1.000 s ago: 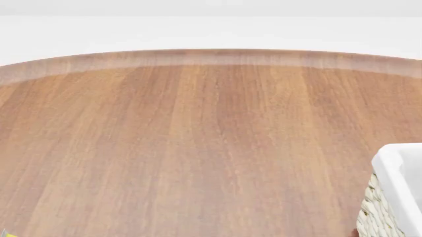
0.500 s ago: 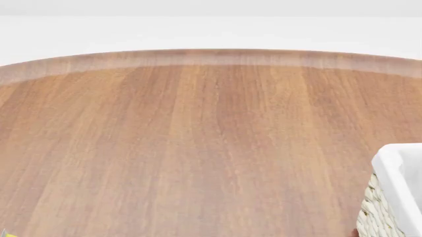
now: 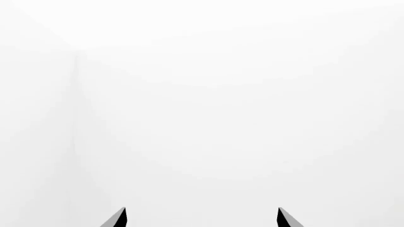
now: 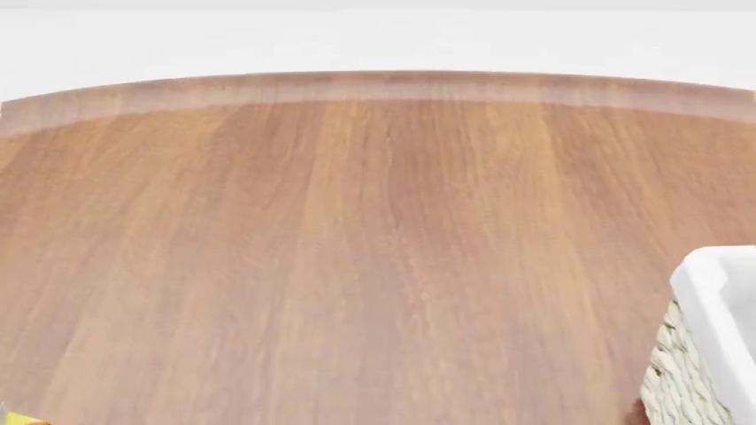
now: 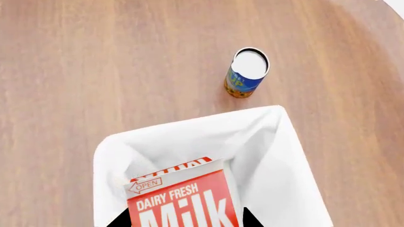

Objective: Pick the milk and place it in the basket.

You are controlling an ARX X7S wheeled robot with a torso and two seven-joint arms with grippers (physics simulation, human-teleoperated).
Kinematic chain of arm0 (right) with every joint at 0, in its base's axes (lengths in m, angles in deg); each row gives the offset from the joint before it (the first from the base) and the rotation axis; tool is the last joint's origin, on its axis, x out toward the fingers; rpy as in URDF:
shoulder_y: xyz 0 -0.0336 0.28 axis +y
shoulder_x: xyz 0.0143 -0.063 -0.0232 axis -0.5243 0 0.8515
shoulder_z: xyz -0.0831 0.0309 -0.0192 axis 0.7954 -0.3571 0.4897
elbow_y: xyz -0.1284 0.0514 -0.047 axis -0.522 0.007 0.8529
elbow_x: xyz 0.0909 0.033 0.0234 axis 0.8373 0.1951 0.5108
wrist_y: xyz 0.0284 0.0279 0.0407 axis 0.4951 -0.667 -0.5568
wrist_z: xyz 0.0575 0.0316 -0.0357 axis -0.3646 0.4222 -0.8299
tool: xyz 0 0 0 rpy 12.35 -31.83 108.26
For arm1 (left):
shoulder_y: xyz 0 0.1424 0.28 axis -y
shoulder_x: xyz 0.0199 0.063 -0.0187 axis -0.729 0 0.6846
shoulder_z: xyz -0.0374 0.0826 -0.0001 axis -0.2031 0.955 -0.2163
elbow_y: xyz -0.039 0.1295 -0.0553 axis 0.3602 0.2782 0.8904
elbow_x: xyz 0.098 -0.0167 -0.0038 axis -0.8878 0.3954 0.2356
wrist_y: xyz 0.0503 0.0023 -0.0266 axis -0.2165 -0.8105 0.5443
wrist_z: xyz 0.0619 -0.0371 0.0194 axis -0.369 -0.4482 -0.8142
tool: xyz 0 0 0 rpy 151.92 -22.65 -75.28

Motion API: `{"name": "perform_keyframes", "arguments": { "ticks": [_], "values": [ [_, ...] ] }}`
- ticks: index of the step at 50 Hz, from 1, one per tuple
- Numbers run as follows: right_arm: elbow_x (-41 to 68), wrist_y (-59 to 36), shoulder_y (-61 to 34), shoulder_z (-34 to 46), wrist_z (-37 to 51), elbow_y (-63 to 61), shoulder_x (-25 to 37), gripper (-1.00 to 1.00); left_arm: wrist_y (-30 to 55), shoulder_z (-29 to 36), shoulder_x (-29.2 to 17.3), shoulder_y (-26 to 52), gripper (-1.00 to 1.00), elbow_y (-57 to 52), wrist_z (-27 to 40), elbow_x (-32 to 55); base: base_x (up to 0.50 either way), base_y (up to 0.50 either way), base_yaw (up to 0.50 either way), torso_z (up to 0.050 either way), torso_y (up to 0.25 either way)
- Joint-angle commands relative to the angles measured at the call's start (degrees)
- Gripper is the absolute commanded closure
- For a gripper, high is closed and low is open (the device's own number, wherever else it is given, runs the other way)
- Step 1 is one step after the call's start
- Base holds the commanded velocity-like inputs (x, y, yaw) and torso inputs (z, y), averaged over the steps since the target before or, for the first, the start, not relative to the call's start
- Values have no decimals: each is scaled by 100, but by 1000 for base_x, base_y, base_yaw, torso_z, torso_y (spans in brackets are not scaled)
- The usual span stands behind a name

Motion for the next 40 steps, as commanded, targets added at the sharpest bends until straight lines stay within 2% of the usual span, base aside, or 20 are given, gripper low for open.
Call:
{"name": "perform_keyframes", "arguments": {
  "ticks": [1,4,25,40],
  "values": [
    [-133,234,-90,-79,-149,176,-173,100,-98,-38,127,93,-100,234,-24,-342,0,0,0,0,-250],
    [-137,219,-101,-77,-159,168,-178,100,-156,-49,139,69,-100,249,-20,-380,0,0,0,0,-224],
    [-63,-204,275,-200,-77,-565,90,100,-232,-79,119,-12,-100,255,-19,-418,0,0,0,0,0],
    [-45,48,246,-527,537,-155,78,100,-148,-44,122,43,-100,213,-46,-454,0,0,0,0,1]
  ]
}}
